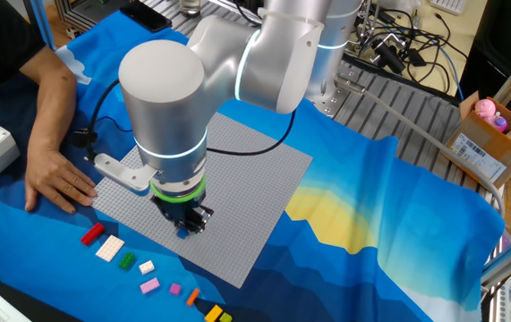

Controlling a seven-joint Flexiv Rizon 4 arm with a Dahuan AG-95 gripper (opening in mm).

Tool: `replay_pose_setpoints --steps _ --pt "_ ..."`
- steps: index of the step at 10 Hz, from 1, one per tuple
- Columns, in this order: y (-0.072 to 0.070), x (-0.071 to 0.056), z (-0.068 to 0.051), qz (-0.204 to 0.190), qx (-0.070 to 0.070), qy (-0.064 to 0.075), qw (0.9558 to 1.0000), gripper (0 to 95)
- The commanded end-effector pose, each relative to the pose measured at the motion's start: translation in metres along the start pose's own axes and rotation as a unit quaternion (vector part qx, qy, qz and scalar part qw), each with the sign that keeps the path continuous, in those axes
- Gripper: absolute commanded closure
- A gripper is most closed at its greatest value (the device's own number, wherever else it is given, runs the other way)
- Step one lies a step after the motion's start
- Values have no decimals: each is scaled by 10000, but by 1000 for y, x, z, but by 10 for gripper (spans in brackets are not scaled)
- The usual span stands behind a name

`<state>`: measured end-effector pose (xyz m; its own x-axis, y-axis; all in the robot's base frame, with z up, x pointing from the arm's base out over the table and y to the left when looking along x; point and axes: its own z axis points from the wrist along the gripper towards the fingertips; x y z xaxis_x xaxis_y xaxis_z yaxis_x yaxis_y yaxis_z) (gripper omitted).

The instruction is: Stack small Lego blocks one on top of the other

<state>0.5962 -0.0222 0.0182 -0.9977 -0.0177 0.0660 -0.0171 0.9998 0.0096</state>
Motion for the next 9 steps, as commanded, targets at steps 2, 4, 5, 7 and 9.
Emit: replay_pose_setpoints --steps 2,4,5,7,9 --pt "-1 3 -8 35 -3 35 10000 950" --pt "-1 2 -6 53 -10 48 10000 950" --pt "0 2 -3 62 -13 38 10000 950" --pt "1 -1 7 88 -20 2 10000 950" --pt "2 -3 11 90 -10 77 9999 950"
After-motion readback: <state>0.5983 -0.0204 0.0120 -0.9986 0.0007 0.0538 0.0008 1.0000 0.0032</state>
